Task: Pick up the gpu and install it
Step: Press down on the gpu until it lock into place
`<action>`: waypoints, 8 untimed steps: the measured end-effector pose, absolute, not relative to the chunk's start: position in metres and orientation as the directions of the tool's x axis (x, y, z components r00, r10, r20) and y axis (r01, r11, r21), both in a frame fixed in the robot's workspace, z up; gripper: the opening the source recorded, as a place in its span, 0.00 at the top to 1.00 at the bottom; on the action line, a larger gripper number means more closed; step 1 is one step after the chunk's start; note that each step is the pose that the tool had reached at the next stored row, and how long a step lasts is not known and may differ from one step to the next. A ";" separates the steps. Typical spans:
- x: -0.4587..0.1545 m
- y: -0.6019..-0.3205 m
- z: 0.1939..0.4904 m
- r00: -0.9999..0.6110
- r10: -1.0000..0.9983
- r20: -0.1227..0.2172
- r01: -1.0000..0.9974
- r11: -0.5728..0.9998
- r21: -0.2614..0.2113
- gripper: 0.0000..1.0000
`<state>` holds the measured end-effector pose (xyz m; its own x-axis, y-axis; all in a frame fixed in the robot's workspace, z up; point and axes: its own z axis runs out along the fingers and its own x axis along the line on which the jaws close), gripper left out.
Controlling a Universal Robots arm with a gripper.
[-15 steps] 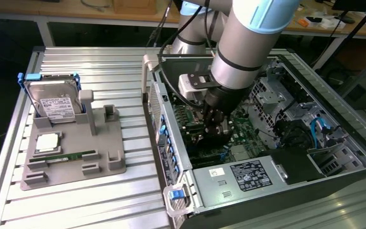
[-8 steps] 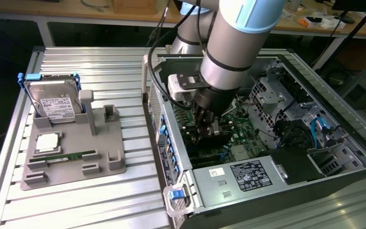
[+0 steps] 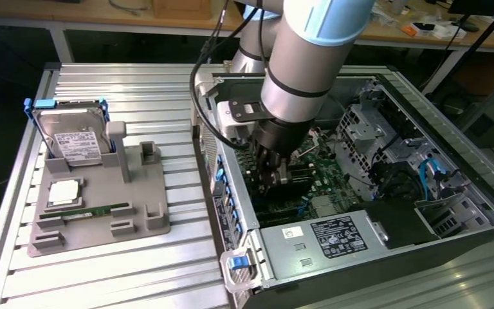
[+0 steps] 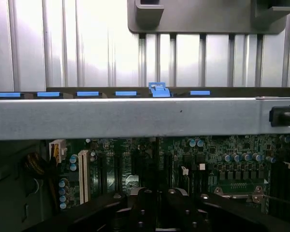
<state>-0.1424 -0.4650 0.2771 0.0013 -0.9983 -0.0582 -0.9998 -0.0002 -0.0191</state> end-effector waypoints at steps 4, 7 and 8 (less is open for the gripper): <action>-0.142 -0.465 0.273 0.001 -0.998 -0.058 -1.000 0.000 -0.019 0.89; -0.142 -0.465 0.273 0.001 -0.998 -0.058 -1.000 0.000 -0.019 0.89; -0.142 -0.465 0.272 0.001 -0.998 -0.058 -1.000 0.000 -0.019 0.89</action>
<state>-0.1424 -0.4650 0.2724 0.0013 -0.9983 -0.0581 -0.9998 -0.0002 -0.0190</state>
